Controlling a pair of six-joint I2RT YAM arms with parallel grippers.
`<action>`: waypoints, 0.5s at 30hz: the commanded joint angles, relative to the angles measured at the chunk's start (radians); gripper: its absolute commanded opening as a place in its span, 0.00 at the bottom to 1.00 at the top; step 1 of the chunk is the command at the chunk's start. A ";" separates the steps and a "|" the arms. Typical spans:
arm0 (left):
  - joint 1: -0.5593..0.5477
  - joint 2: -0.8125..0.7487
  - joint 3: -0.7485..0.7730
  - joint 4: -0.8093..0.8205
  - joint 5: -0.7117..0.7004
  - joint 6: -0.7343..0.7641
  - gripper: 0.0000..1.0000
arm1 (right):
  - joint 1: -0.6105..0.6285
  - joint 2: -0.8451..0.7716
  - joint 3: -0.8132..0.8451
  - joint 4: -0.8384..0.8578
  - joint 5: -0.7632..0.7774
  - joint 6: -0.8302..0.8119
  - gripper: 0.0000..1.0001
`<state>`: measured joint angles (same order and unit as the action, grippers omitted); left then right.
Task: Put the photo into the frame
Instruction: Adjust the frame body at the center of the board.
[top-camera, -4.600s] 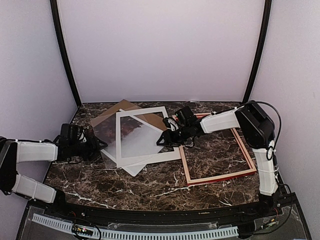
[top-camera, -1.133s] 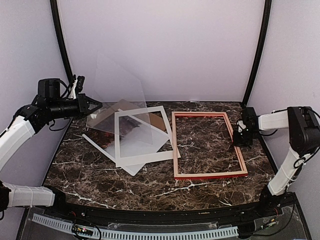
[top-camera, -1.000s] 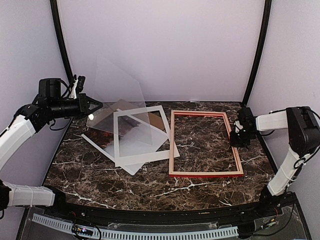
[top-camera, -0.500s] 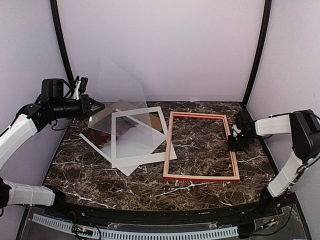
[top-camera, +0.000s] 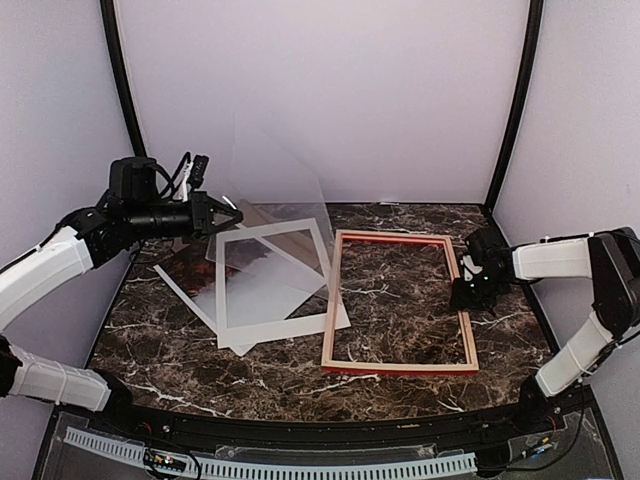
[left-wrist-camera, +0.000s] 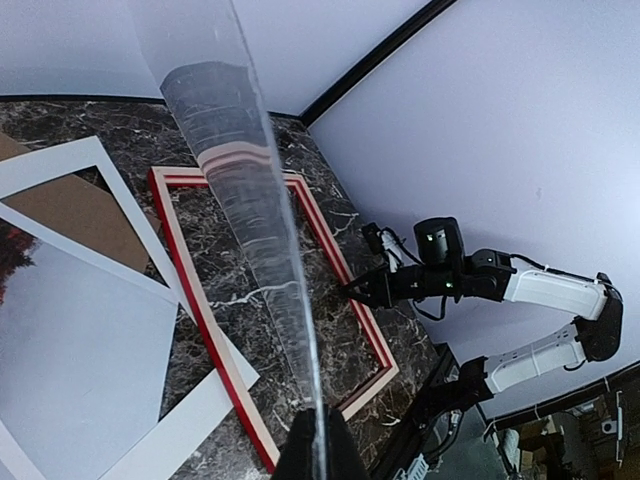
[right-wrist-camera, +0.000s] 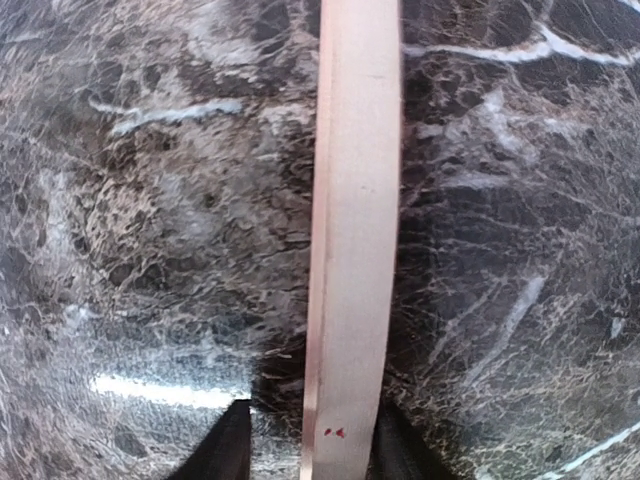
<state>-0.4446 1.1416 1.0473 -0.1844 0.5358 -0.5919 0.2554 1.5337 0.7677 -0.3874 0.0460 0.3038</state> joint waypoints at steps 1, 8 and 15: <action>-0.081 0.039 -0.022 0.193 -0.014 -0.075 0.00 | 0.008 -0.025 -0.009 0.052 -0.043 0.033 0.50; -0.231 0.182 0.015 0.364 -0.027 -0.146 0.00 | -0.029 -0.067 0.018 0.058 -0.038 0.039 0.71; -0.373 0.379 0.146 0.473 -0.011 -0.189 0.00 | -0.165 -0.124 0.075 0.035 -0.064 0.023 0.76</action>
<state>-0.7586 1.4662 1.1019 0.1276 0.5087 -0.7464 0.1551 1.4574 0.7910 -0.3599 -0.0082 0.3321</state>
